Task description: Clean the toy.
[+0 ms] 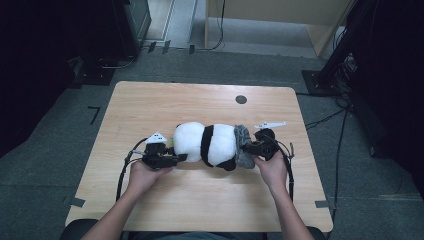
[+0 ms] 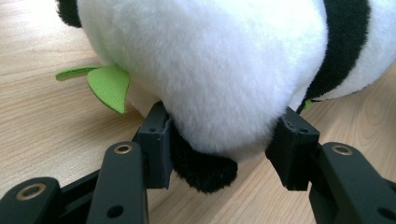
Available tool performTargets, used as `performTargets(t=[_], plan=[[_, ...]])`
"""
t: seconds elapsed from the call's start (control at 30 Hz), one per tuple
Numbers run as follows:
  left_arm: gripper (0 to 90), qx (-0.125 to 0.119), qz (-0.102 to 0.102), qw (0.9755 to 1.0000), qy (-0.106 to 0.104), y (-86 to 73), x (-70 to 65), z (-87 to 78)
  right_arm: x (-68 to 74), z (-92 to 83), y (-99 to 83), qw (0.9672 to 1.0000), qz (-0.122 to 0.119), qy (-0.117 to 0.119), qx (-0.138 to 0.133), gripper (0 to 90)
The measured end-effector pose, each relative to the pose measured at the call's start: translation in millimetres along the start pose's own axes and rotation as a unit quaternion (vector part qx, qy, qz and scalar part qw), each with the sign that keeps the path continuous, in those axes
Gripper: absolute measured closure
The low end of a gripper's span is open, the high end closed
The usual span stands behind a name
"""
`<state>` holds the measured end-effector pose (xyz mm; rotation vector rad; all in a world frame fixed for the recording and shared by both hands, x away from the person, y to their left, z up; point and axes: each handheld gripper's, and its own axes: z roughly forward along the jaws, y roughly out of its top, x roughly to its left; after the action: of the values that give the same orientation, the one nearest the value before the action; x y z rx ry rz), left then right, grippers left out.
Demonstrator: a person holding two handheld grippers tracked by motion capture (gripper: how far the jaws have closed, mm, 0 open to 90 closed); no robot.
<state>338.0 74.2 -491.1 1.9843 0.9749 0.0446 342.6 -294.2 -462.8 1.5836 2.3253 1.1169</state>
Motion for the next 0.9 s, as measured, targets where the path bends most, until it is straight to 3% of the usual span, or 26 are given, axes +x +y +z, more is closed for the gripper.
performTargets(t=[0.17, 0.3, 0.43, 0.57, 0.7, 0.9], plan=[[47.6, -0.003, 0.002, 1.0, -0.002, -0.9, 0.7, 0.2, 2.3, 22.5, -6.0, 0.9988, 0.0, 0.002, 0.049, 77.8], [47.5, -0.003, 0.002, 1.0, -0.004, -1.0, 1.4, -0.3, -3.2, 24.4, -6.0, 0.9985, 0.005, 0.011, 0.053, 77.5], [47.2, -0.003, 0.005, 1.0, -0.004, -1.0, 1.5, -0.7, -10.7, 15.8, -5.2, 0.9988, 0.008, -0.002, 0.048, 77.3], [47.0, -0.003, 0.006, 1.0, -0.004, -1.1, 1.3, -0.8, -18.3, 1.8, -4.8, 0.9995, 0.016, -0.007, 0.028, 77.3], [47.0, -0.003, 0.006, 1.0, -0.005, -1.1, 1.5, -0.8, -20.5, -16.4, -0.1, 0.9997, 0.019, -0.01, -0.009, 77.3], [47.0, -0.005, 0.004, 1.0, -0.004, -1.1, 1.0, -0.8, -6.0, -55.1, 19.4, 0.9977, -0.001, -0.006, -0.067, 77.3]])
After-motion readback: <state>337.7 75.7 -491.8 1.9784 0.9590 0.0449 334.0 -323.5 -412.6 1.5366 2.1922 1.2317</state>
